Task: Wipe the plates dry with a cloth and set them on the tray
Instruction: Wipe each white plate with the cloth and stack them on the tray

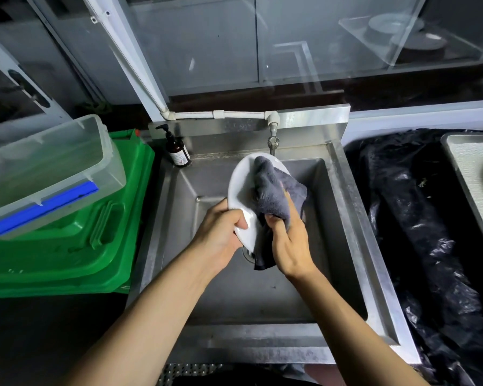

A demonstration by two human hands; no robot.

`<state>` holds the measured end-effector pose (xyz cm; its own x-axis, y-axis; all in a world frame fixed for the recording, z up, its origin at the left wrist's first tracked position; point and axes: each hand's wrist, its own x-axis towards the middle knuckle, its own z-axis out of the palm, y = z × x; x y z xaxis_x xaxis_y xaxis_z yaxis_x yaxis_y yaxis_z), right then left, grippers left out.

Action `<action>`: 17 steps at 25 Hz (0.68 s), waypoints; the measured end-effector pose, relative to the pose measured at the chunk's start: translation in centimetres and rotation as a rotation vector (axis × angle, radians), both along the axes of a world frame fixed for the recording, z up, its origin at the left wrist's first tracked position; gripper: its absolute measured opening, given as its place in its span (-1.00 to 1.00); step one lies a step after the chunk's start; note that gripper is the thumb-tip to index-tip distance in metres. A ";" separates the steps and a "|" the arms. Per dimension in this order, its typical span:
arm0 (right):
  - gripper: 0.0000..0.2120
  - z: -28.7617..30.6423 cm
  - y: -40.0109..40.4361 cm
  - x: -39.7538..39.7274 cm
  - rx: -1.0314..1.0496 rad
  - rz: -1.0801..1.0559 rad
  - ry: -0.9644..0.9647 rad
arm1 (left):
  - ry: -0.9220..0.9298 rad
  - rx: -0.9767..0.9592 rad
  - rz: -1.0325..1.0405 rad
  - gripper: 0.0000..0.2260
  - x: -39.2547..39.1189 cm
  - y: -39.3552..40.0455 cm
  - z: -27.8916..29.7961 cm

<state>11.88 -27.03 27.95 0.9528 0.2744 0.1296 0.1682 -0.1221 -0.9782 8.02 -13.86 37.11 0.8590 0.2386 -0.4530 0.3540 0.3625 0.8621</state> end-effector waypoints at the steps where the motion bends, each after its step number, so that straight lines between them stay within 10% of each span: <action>1: -0.53 -0.3 -0.2 0.3 -0.011 0.001 -0.012 | 0.003 -0.005 0.006 -0.49 0.0 -0.1 -0.1; 8: -0.73 1.9 -1.3 3.1 0.099 -0.363 0.483 | 0.045 0.021 -0.054 -0.56 -0.4 0.3 -0.3; 17: -0.54 3.8 0.9 2.9 -0.064 0.097 -0.274 | 0.085 0.084 -0.096 -0.75 -0.2 -0.3 0.3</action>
<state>14.82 -26.11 31.71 0.8538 0.3783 0.3577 0.4386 -0.1523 -0.8857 7.84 -14.13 37.39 0.8392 0.1974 -0.5067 0.4561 0.2519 0.8535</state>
